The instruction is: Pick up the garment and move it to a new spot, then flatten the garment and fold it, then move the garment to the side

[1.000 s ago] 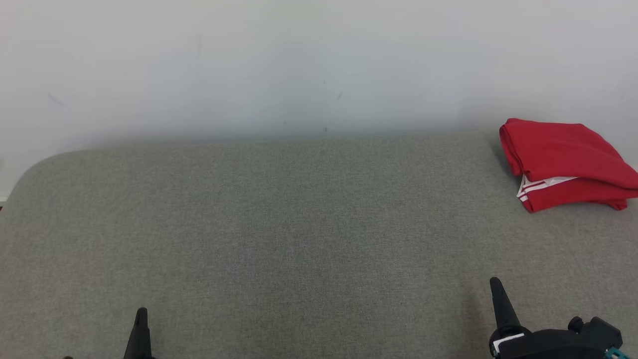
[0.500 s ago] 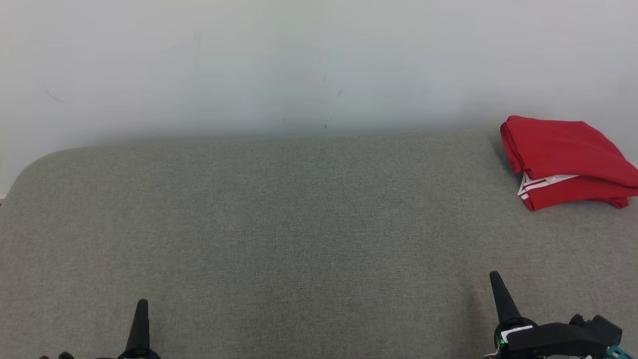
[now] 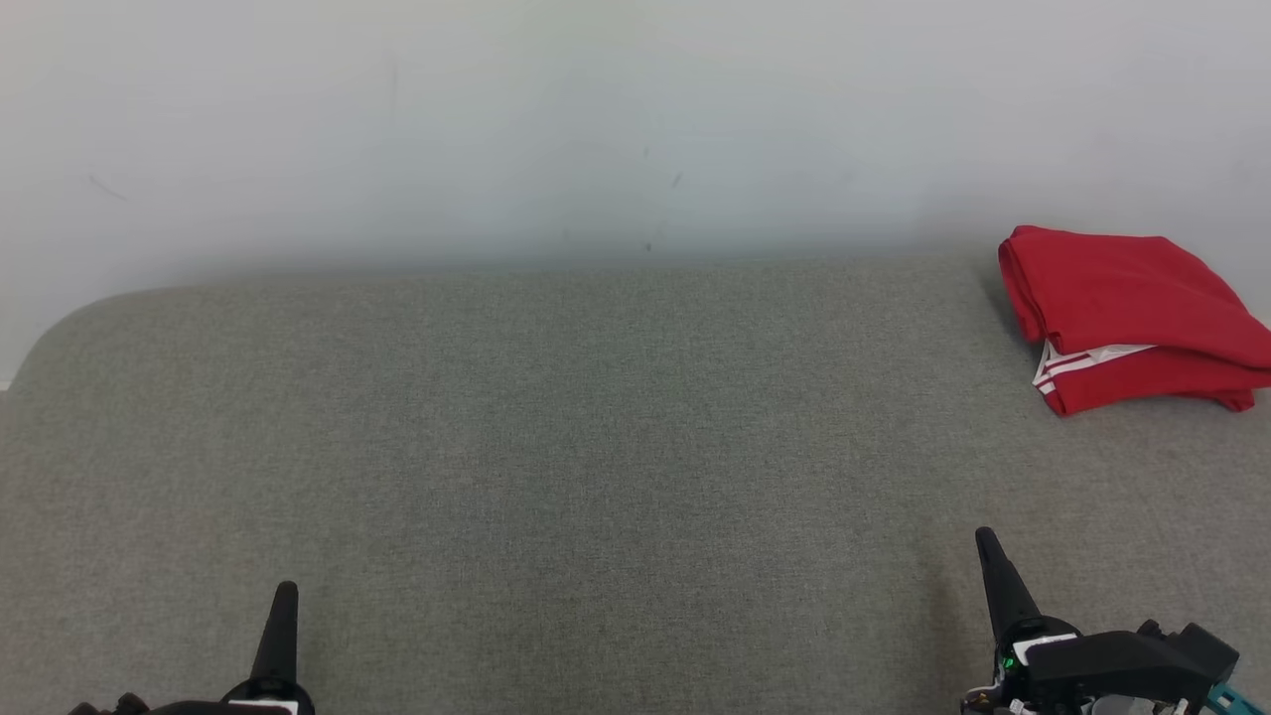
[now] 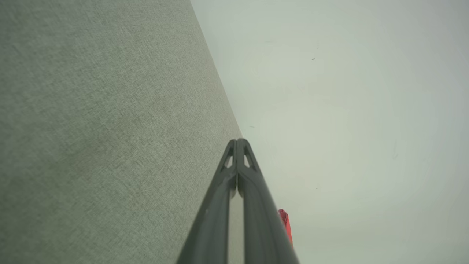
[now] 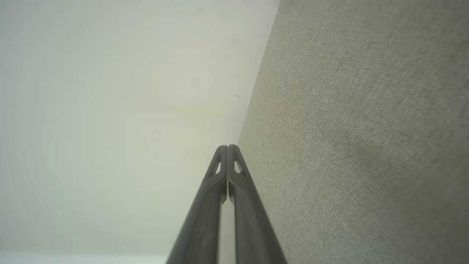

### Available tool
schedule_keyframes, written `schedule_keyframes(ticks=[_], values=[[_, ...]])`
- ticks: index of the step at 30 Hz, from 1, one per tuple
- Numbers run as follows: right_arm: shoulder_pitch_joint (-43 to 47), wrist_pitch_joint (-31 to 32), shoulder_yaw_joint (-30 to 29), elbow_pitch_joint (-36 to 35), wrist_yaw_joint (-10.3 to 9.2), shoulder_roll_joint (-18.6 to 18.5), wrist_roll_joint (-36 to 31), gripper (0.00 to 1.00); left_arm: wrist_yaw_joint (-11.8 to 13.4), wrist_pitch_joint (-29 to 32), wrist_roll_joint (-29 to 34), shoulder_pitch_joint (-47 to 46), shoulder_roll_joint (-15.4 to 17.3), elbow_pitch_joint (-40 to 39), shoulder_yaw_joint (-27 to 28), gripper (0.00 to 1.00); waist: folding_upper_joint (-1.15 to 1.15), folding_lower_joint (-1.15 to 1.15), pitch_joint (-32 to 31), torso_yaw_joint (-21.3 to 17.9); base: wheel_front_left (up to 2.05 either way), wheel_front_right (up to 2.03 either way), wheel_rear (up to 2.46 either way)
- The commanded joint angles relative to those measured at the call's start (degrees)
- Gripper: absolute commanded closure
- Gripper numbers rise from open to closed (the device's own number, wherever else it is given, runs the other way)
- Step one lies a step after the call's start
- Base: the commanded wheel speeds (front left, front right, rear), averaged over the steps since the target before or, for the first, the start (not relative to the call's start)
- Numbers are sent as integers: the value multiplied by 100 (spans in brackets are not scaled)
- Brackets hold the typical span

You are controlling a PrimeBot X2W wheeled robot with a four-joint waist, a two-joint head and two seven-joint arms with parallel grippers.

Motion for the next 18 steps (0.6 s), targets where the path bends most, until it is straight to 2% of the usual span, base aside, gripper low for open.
schedule_keyframes(ticks=[1, 18], values=[[-78, 38, -22, -24, -8, 22, 144, 100, -43, 30, -163, -121, 0, -12, 26, 100, -1, -1, 4, 0, 0, 0, 0], [-193, 249, -93, -9, -10, 43, 924, 100, -72, 245, -997, -255, -4, 32, 68, 100, -1, -1, 60, 0, 0, 0, 0]])
